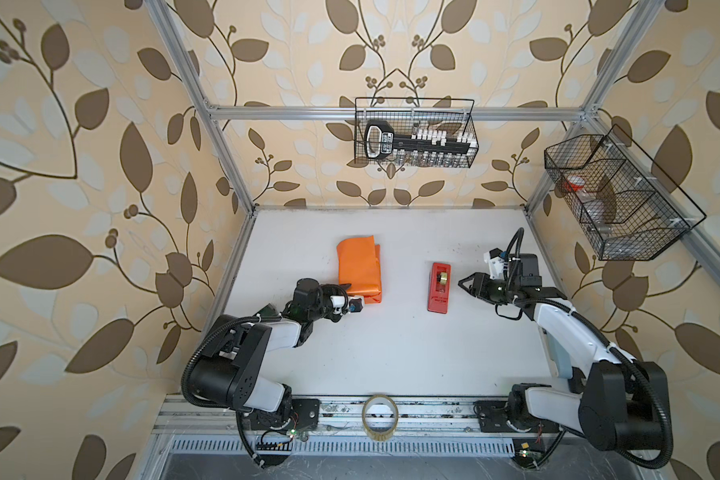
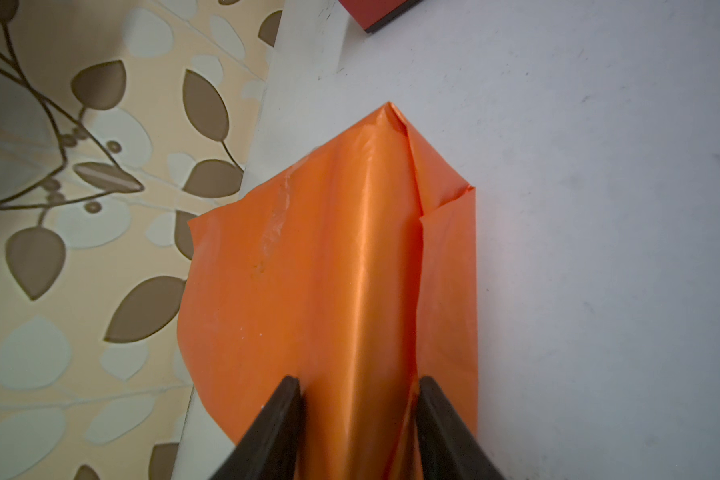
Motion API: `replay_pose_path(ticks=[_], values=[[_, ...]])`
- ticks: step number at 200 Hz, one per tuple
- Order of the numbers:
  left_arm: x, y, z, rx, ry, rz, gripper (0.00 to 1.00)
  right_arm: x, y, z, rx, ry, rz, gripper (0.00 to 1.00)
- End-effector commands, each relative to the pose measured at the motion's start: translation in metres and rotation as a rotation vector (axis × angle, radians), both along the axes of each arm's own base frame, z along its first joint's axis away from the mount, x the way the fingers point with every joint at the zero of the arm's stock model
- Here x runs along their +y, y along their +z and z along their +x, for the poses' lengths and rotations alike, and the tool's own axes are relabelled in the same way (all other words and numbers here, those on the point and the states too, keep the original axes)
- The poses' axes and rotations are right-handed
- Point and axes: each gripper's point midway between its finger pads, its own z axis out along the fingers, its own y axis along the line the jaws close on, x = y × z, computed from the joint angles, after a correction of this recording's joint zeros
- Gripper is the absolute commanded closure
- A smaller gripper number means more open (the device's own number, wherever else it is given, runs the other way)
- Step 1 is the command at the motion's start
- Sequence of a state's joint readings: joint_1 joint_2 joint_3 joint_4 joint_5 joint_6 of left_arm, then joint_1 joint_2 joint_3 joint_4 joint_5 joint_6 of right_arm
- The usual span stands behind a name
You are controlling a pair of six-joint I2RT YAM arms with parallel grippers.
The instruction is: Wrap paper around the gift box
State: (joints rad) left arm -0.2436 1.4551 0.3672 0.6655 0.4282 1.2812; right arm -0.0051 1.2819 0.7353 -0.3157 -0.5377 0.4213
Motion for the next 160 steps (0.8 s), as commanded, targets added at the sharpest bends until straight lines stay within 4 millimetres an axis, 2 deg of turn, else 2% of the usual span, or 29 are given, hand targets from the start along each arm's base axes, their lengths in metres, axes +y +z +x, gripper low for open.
replay_pose_path(ticks=[1, 62, 91, 160], values=[[0.004, -0.028, -0.01, 0.108, 0.011, 0.05, 0.54, 0.02, 0.004, -0.003, 0.05, 0.055, 0.095, 0.53], [0.004, -0.029, -0.008, 0.108, 0.008, 0.054, 0.55, 0.039, -0.016, 0.008, 0.131, 0.045, 0.182, 0.63], [0.004, -0.029, -0.009, 0.107, 0.007, 0.055, 0.55, 0.042, -0.016, 0.015, 0.13, 0.027, 0.219, 0.63], [0.004, -0.031, -0.012, 0.108, 0.003, 0.054, 0.55, 0.048, -0.037, 0.02, 0.189, -0.001, 0.265, 0.71]])
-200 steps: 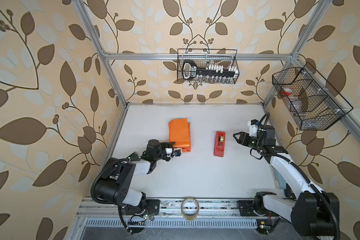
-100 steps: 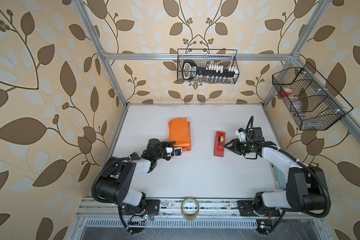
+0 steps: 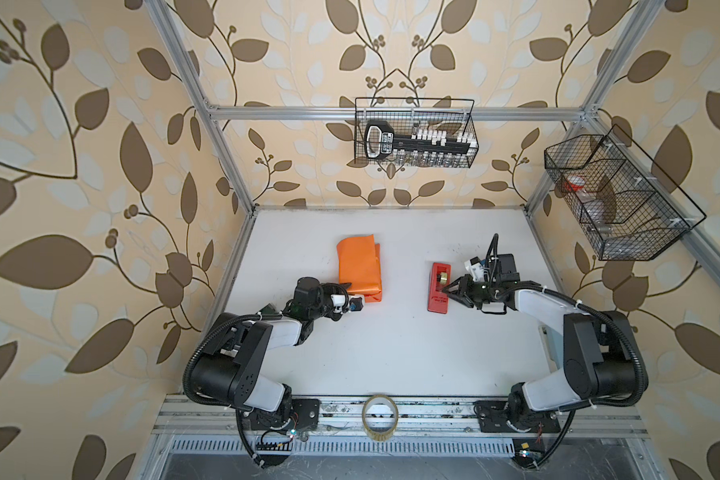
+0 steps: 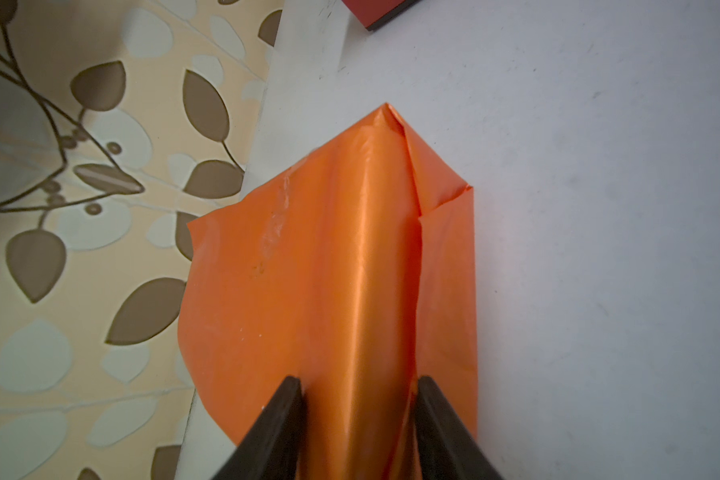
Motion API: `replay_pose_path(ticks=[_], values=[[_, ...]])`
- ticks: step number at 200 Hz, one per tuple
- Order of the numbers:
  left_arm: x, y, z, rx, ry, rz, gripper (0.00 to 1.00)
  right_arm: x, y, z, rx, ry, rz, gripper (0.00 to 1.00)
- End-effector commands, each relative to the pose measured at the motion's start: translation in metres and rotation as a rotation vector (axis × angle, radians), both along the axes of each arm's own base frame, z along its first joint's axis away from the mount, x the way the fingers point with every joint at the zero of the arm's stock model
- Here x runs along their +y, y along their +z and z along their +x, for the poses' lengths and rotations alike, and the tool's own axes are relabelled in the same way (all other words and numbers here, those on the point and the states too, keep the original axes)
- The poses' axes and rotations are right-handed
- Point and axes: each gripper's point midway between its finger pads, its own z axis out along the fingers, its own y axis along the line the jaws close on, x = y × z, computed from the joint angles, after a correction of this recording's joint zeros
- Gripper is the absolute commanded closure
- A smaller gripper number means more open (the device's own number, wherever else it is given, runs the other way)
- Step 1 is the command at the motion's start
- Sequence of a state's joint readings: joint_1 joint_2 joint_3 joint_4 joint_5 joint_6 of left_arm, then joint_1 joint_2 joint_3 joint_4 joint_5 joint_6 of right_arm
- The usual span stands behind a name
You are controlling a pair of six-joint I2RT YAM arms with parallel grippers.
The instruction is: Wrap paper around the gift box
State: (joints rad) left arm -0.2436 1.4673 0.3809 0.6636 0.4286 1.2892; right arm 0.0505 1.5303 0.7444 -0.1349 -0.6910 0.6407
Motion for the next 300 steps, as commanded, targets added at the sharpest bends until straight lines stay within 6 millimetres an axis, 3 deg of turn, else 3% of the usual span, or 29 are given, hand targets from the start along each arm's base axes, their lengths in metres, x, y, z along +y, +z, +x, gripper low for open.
replay_pose_path(ticks=[1, 115, 137, 157, 174, 232, 261, 300], values=[[0.005, -0.031, -0.015, 0.112, 0.008, 0.048, 0.55, 0.008, 0.002, 0.005, 0.001, -0.003, 0.042, 0.71], [0.001, -0.03, -0.018, 0.102, -0.003, 0.039, 0.55, 0.018, -0.017, -0.001, 0.052, -0.022, 0.111, 0.78], [0.001, -0.027, -0.016, 0.094, 0.001, 0.035, 0.55, 0.015, -0.02, -0.002, 0.058, -0.037, 0.12, 0.84], [0.002, -0.027, -0.015, 0.093, 0.005, 0.04, 0.56, 0.016, -0.018, -0.003, 0.05, -0.034, 0.131, 0.89], [0.002, -0.029, -0.017, 0.1, 0.003, 0.043, 0.56, 0.018, -0.01, 0.001, 0.035, -0.036, 0.155, 1.0], [0.001, -0.027, -0.019, 0.092, -0.002, 0.037, 0.56, 0.015, 0.037, 0.027, -0.071, -0.056, 0.229, 1.0], [0.001, -0.029, -0.019, 0.105, -0.004, 0.043, 0.56, 0.007, 0.031, 0.031, -0.055, -0.075, 0.211, 1.0], [0.0, -0.029, -0.019, 0.105, -0.009, 0.043, 0.56, 0.003, 0.038, 0.04, -0.064, -0.094, 0.223, 1.0]])
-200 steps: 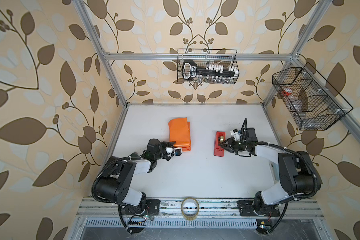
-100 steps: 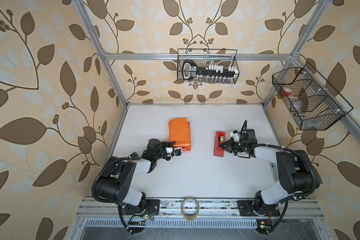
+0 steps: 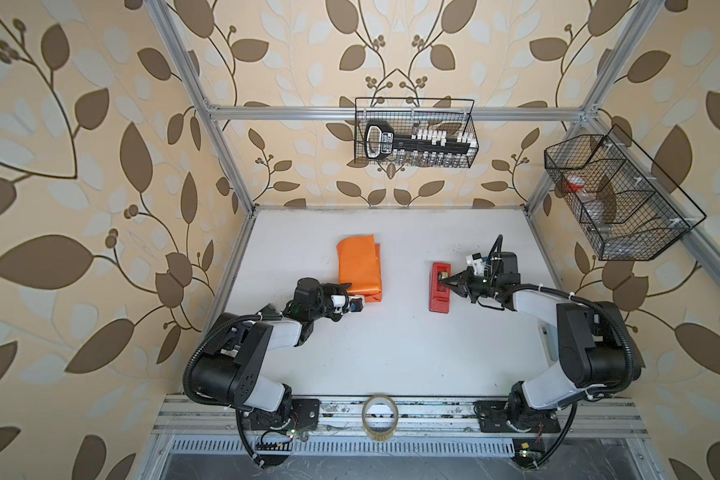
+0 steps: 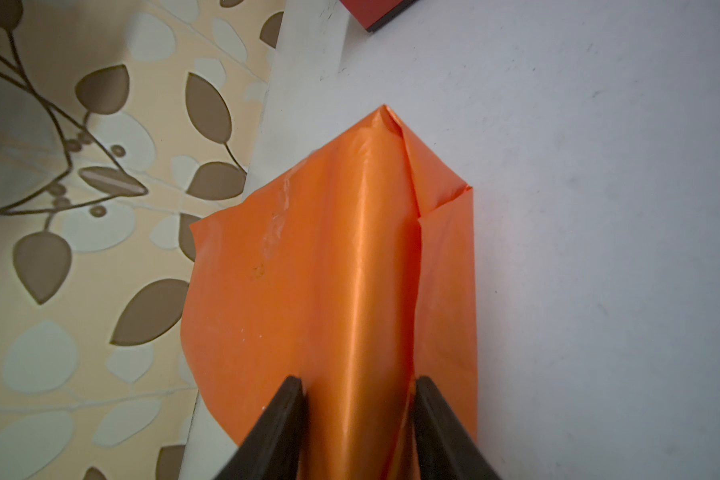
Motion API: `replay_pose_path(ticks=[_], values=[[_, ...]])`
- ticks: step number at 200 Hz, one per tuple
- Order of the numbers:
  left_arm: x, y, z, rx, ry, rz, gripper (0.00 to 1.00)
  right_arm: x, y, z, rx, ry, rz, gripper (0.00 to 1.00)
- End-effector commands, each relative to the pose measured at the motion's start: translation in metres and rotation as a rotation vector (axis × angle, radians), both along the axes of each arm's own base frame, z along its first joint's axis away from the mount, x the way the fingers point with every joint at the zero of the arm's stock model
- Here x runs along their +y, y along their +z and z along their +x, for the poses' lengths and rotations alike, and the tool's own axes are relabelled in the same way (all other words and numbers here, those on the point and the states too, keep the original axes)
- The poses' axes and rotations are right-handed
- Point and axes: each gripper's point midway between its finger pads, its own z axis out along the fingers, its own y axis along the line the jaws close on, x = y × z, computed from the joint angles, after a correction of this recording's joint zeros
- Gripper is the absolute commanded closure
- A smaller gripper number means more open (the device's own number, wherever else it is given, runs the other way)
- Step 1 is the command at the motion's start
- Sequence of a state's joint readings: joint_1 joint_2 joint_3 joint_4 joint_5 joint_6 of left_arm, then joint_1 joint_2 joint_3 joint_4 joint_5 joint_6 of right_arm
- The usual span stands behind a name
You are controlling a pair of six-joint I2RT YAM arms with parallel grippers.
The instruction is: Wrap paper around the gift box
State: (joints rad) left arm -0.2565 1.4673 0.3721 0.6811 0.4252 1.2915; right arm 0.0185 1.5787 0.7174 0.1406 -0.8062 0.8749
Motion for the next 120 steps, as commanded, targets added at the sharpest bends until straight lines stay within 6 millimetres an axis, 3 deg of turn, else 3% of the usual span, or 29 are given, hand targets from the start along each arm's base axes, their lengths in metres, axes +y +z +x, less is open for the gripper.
replay_pose_path(ticks=[1, 34, 47, 63, 99, 109, 120], values=[[0.003, -0.03, -0.017, 0.117, 0.002, 0.043, 0.56, -0.002, 0.018, 0.012, -0.03, -0.007, 0.024, 1.0], [0.002, -0.027, -0.015, 0.104, 0.002, 0.032, 0.55, -0.002, 0.063, 0.027, -0.126, -0.048, 0.06, 1.0], [0.003, -0.03, -0.015, 0.117, 0.004, 0.042, 0.56, -0.005, 0.059, 0.032, -0.12, -0.037, 0.017, 1.0], [0.003, -0.03, -0.015, 0.116, 0.002, 0.042, 0.56, -0.007, 0.037, 0.032, -0.05, -0.035, 0.011, 1.0], [0.004, -0.031, -0.015, 0.116, 0.008, 0.044, 0.56, -0.006, 0.073, 0.038, -0.126, -0.049, 0.033, 1.0], [0.003, -0.03, -0.016, 0.108, 0.008, 0.041, 0.56, -0.008, 0.07, 0.04, -0.121, -0.055, 0.024, 1.0], [0.003, -0.03, -0.016, 0.105, 0.002, 0.041, 0.56, -0.009, 0.054, 0.039, -0.085, -0.047, 0.003, 1.0]])
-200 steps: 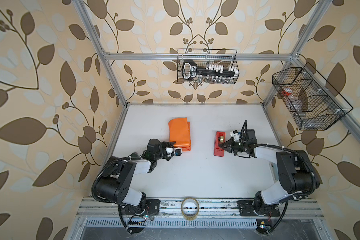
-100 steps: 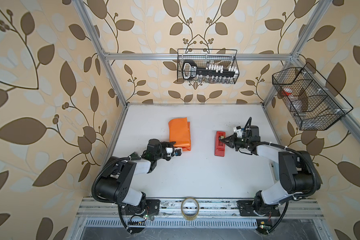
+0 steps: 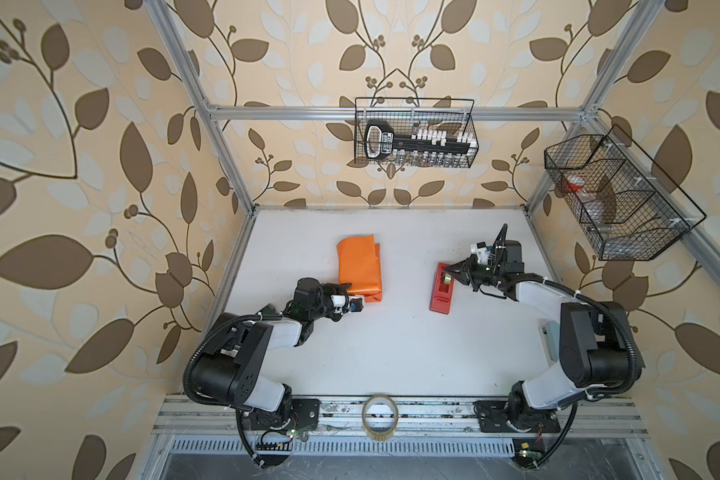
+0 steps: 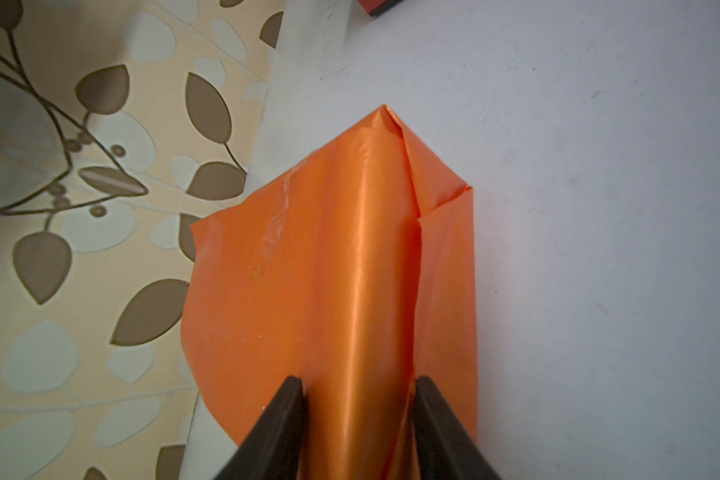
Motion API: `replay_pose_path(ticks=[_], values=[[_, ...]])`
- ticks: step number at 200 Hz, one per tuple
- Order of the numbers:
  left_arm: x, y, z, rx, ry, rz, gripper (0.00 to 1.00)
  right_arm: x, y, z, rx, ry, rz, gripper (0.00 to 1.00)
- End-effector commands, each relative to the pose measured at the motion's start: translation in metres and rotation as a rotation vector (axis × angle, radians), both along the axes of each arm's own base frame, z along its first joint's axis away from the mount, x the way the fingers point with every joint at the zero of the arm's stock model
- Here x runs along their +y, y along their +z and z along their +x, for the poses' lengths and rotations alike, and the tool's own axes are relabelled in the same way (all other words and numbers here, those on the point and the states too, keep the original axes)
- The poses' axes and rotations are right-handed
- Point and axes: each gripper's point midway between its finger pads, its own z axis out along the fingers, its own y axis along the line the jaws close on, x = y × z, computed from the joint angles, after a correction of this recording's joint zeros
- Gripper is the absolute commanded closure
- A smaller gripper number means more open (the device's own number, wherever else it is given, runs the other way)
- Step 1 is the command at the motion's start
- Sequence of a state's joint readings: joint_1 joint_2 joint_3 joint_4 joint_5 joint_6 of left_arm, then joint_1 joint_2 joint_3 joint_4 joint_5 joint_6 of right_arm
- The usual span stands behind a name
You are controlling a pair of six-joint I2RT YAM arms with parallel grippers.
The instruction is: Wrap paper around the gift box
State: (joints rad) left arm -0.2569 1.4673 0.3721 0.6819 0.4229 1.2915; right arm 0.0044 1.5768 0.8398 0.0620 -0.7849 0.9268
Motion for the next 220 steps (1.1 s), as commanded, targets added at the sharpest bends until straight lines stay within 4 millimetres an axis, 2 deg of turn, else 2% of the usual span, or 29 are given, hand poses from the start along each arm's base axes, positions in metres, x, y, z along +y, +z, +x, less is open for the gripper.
replay_pose_path(ticks=[1, 9, 17, 41, 53, 62, 80, 91, 119, 143, 152, 178, 188, 200, 220], values=[[0.003, -0.03, -0.016, 0.106, 0.001, 0.04, 0.56, -0.001, 0.021, 0.013, -0.072, 0.009, -0.013, 1.0], [0.003, -0.032, -0.017, 0.113, -0.001, 0.044, 0.56, -0.002, 0.01, 0.014, -0.042, 0.018, -0.017, 1.0], [0.003, -0.032, -0.016, 0.12, 0.0, 0.044, 0.56, -0.003, 0.009, 0.016, -0.031, 0.015, -0.006, 1.0], [0.002, -0.027, -0.013, 0.104, 0.007, 0.029, 0.56, 0.001, 0.054, 0.026, -0.121, 0.0, 0.012, 1.0], [0.002, -0.03, -0.015, 0.111, -0.001, 0.039, 0.56, 0.003, 0.066, 0.029, -0.144, 0.008, -0.002, 1.0], [0.001, -0.032, -0.015, 0.12, -0.004, 0.043, 0.56, 0.002, 0.058, 0.029, -0.131, 0.01, -0.018, 1.0], [0.001, -0.03, -0.015, 0.119, -0.002, 0.034, 0.56, 0.004, 0.021, 0.022, -0.05, 0.019, -0.021, 1.0], [0.0, -0.029, -0.015, 0.116, -0.001, 0.03, 0.56, 0.005, 0.013, 0.019, -0.041, 0.014, -0.012, 1.0], [0.002, -0.034, -0.017, 0.125, -0.004, 0.046, 0.56, 0.003, 0.019, 0.02, -0.055, 0.005, -0.015, 1.0], [0.001, -0.032, -0.016, 0.122, -0.004, 0.042, 0.56, 0.006, 0.01, 0.018, -0.029, 0.024, -0.029, 1.0], [0.001, -0.032, -0.015, 0.126, -0.004, 0.043, 0.56, 0.006, 0.012, 0.018, -0.027, 0.021, -0.027, 1.0], [0.0, -0.028, -0.014, 0.117, 0.003, 0.027, 0.56, 0.007, 0.061, 0.022, -0.12, 0.012, -0.006, 1.0], [0.0, -0.03, -0.015, 0.121, -0.003, 0.036, 0.56, 0.007, 0.071, 0.021, -0.14, 0.017, -0.013, 1.0], [0.0, -0.031, -0.016, 0.122, -0.008, 0.041, 0.56, 0.007, 0.066, 0.017, -0.129, 0.02, -0.029, 1.0], [-0.001, -0.027, -0.015, 0.112, -0.001, 0.03, 0.56, 0.008, 0.043, 0.005, -0.072, 0.019, -0.017, 1.0]])
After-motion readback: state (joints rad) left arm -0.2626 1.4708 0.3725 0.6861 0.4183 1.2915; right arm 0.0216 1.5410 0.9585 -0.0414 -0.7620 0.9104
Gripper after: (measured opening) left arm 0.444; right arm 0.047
